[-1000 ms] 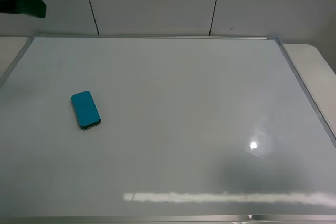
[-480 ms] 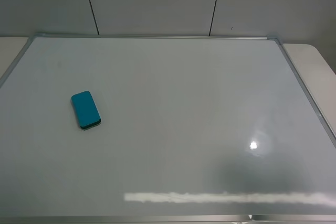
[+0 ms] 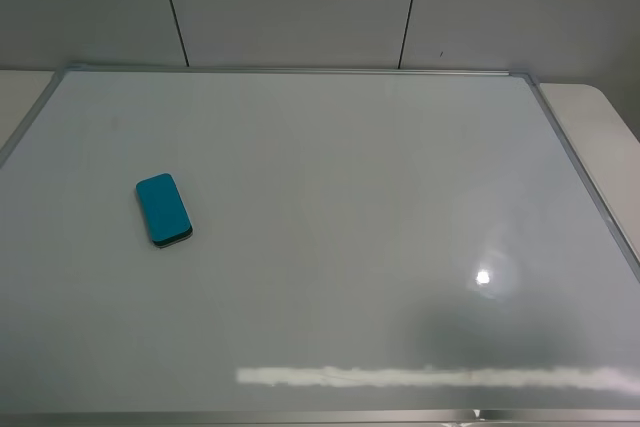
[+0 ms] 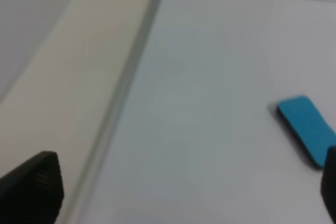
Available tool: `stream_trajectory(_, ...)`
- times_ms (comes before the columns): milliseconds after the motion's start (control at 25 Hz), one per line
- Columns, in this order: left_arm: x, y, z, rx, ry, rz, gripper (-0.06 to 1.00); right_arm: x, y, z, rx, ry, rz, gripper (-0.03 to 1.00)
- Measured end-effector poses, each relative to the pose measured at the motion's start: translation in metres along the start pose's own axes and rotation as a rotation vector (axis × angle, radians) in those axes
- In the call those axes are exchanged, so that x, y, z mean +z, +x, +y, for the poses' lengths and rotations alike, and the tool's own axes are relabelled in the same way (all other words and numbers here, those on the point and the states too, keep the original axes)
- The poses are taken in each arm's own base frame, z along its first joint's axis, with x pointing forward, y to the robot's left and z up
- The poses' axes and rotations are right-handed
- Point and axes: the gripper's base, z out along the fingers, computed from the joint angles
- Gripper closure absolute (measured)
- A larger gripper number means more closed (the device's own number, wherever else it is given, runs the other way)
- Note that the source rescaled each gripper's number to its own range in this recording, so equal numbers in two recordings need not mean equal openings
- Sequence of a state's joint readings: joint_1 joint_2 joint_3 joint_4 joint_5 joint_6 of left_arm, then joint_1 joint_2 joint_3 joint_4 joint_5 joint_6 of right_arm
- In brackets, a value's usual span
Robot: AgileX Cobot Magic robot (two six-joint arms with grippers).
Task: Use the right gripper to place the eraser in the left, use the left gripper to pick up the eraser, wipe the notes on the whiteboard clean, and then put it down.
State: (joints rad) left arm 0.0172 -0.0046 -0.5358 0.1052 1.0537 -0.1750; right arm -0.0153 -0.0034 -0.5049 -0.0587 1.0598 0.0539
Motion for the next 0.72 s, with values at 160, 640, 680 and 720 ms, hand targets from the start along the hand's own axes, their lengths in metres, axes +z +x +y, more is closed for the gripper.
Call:
stream_trajectory(160, 0.0062, 0.0072, -0.0031, -0.001, 0.030, 0.042, -0.05, 0.0000, 0.0000, 0.0000, 0.000, 0.000, 0.000, -0.03)
stream_trajectory(640, 0.0064, 0.0074, -0.0032, 0.001, 0.030, 0.042, -0.05, 0.0000, 0.0000, 0.0000, 0.000, 0.000, 0.000, -0.03)
stream_trajectory(680, 0.0064, 0.0074, -0.0032, 0.001, 0.030, 0.042, -0.05, 0.0000, 0.0000, 0.0000, 0.000, 0.000, 0.000, -0.03)
stream_trajectory(720, 0.0064, 0.0074, -0.0032, 0.001, 0.030, 0.042, -0.05, 0.0000, 0.0000, 0.0000, 0.000, 0.000, 0.000, -0.03)
